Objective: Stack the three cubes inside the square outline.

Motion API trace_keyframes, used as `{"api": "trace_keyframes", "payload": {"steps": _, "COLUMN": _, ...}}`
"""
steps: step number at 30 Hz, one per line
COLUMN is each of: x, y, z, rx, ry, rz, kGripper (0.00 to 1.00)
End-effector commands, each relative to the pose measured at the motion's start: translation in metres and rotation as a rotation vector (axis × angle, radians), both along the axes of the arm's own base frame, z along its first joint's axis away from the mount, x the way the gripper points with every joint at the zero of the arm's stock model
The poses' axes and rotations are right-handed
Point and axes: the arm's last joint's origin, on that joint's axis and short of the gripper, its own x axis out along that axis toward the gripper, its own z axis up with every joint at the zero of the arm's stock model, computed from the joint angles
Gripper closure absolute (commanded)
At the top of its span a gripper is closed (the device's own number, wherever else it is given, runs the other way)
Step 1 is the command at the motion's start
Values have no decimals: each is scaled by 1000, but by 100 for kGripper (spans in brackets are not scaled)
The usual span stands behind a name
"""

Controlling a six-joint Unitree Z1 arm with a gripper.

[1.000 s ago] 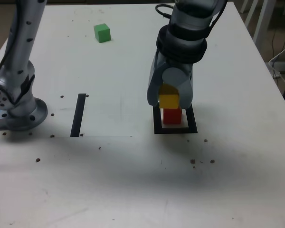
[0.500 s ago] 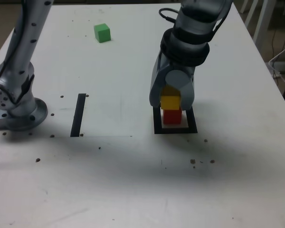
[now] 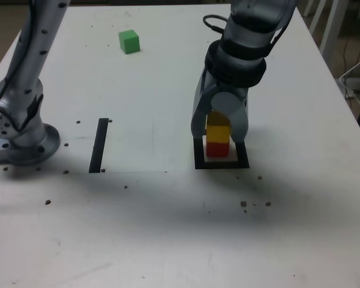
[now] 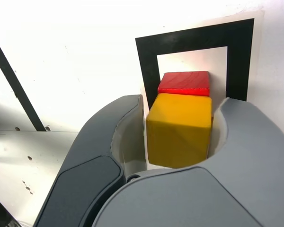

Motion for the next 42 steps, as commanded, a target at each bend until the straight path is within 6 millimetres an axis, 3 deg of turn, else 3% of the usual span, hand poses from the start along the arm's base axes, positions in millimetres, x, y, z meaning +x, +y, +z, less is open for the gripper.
{"api": "trace_keyframes", "payload": {"steps": 1, "x": 0, "y": 1, "z": -2, "rx": 0, "ry": 5, "rz": 2, "kGripper": 1}}
{"api": "trace_keyframes", "payload": {"steps": 8, "x": -4, "y": 3, "z": 2, "rx": 10, "ry": -2, "rz": 5, "kGripper": 1}}
{"api": "trace_keyframes", "payload": {"steps": 15, "x": -29, "y": 18, "z": 35, "rx": 78, "ry": -54, "rz": 46, "kGripper": 1}}
{"api": "trace_keyframes", "payload": {"steps": 19, "x": -47, "y": 38, "z": 54, "rx": 115, "ry": -68, "rz": 92, "kGripper": 1}}
{"api": "trace_keyframes", "payload": {"steps": 24, "x": -61, "y": 66, "z": 63, "rx": 123, "ry": -51, "rz": 150, "kGripper": 1}}
{"api": "trace_keyframes", "payload": {"steps": 35, "x": -98, "y": 139, "z": 66, "rx": 94, "ry": 0, "rz": 295, "kGripper": 1}}
{"api": "trace_keyframes", "payload": {"steps": 42, "x": -124, "y": 185, "z": 58, "rx": 69, "ry": 48, "rz": 404, "kGripper": 1}}
